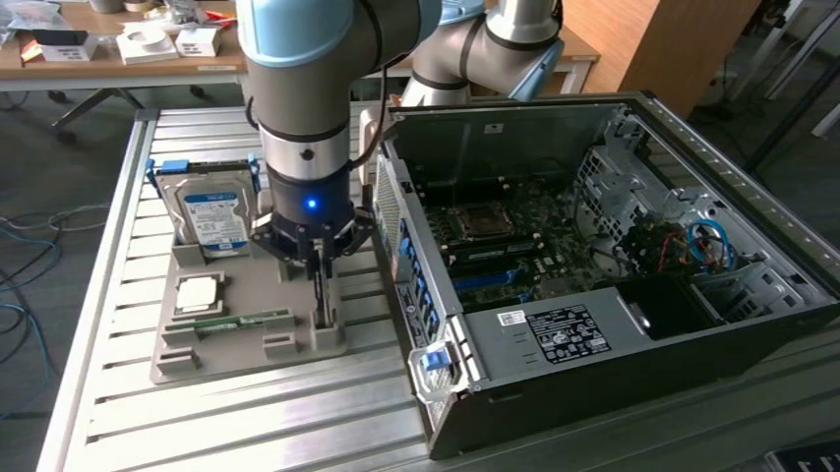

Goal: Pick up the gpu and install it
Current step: 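Pick up the gpu and move the gpu toward the slot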

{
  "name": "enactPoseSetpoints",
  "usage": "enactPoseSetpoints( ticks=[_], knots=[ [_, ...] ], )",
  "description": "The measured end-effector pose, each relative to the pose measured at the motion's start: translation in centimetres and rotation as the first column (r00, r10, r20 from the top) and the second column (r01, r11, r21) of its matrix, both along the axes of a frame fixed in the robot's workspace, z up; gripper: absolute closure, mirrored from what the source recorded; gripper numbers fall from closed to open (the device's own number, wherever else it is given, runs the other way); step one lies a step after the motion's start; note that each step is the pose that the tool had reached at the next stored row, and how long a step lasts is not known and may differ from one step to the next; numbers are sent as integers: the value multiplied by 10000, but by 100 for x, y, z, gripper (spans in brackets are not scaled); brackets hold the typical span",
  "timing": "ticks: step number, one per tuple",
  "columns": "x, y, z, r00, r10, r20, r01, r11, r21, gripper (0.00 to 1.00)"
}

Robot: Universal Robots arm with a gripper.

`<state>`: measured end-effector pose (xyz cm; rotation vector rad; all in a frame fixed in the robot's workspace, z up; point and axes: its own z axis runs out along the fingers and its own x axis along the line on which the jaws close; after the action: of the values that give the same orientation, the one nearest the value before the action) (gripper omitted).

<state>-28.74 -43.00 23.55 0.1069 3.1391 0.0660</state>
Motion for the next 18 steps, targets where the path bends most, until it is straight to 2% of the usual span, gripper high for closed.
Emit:
enactPoseSetpoints(
  ticks=[9,13,18],
  knots=[
    [0,0,203,10000,0,1,0,10000,1,74],
    [0,0,332,10000,2,0,-2,10000,4,74],
    [0,0,528,10000,9,0,-9,10000,36,74]
  ],
)
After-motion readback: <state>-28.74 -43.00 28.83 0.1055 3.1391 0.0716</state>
